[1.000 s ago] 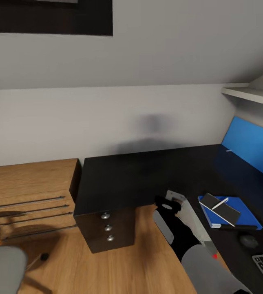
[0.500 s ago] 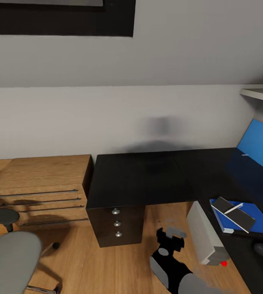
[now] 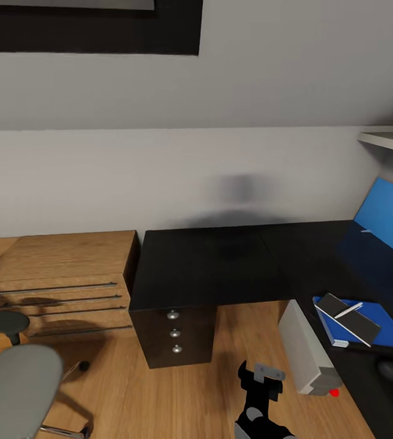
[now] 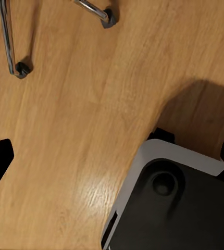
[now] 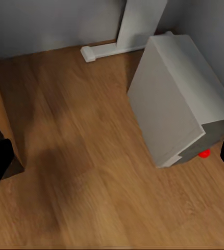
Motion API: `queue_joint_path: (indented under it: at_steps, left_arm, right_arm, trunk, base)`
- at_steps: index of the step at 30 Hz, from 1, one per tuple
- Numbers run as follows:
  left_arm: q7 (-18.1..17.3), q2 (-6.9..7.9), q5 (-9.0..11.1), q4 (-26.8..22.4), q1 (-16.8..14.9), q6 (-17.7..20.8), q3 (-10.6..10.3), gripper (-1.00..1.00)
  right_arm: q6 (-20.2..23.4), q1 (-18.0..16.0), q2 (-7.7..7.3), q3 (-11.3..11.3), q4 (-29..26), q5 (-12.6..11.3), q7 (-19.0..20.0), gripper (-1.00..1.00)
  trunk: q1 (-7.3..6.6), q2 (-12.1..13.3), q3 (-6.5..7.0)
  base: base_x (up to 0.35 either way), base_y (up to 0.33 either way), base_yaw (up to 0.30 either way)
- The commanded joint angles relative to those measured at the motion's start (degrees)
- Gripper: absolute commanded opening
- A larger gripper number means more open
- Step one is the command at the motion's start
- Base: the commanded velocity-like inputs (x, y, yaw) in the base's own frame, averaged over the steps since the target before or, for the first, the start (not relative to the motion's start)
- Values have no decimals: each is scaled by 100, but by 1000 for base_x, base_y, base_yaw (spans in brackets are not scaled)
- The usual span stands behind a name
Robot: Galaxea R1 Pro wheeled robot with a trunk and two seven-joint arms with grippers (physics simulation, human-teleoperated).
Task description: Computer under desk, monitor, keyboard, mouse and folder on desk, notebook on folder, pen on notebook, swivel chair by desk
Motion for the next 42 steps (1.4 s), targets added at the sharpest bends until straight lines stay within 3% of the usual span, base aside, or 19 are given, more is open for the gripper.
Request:
queue_joint_path:
  at_steps: [1, 7, 11, 15, 17, 19, 20, 21, 31, 33, 34, 42]
  left_arm:
    - [29, 1, 37, 7, -1, -81, -21, 100]
    - [31, -10, 35, 135, -1, -444, -27, 100]
    - [40, -30, 27, 335, -1, -563, -29, 100]
    - [34, -41, 28, 680, -1, -838, -29, 100]
    - [33, -61, 22, 1103, -1, -1464, -48, 100]
    - [31, -91, 21, 1405, -1, -1993, -56, 100]
    - [27, -151, 19, 1691, -1, -2524, -61, 100]
    - [24, -168, 19, 1769, -1, -2680, -62, 100]
    - [52, -242, 42, 1957, -1, -2898, -54, 100]
    - [49, -243, 44, 2152, -1, -2899, -50, 100]
    - [38, -246, 50, 2521, -1, -2892, -45, 100]
    - [44, -301, 47, 2620, -1, -2890, -42, 100]
  right_arm:
    - [-24, -7, 0, 49, 21, -46, -19, 100]
    - [-35, -6, -20, 53, 129, -37, 250, 100]
    - [-52, -1, -85, 59, 503, -35, 898, 100]
    - [-599, 219, -221, 62, 887, -37, 1172, 100]
    - [-937, 522, -297, 65, 937, -31, 1212, 100]
    - [-1029, 626, -321, 62, 950, -29, 1222, 100]
    - [-1087, 702, -372, 63, 959, -30, 1228, 100]
    - [-1101, 722, -387, 64, 959, -32, 1229, 100]
    - [-1375, 757, -403, 63, 965, -60, 1232, 100]
    - [-1384, 757, -398, 65, 966, -61, 1232, 100]
    - [-1389, 757, -412, 60, 966, -54, 1232, 100]
    - [-1390, 757, -421, 54, 959, -46, 1232, 100]
  trunk:
    - [2, -11, -11]
    - [2, -11, 6]
    - [2, -11, 36]
    - [2, -11, 70]
    - [2, -11, 88]
    - [2, -11, 105]
    - [2, -11, 114]
    - [2, -11, 123]
    - [2, -11, 211]
    - [2, -11, 229]
    - [2, -11, 237]
    - [2, -11, 308]
  base:
    - [-197, 0, 0]
    - [-281, 0, 2]
    - [-294, 0, 50]
    - [-72, 0, 89]
    - [-15, 0, 102]
    - [-7, 0, 104]
    - [-2, 0, 92]
    - [-2, 0, 86]
    - [0, 0, 102]
    - [0, 0, 115]
    - [0, 0, 115]
    - [0, 0, 115]
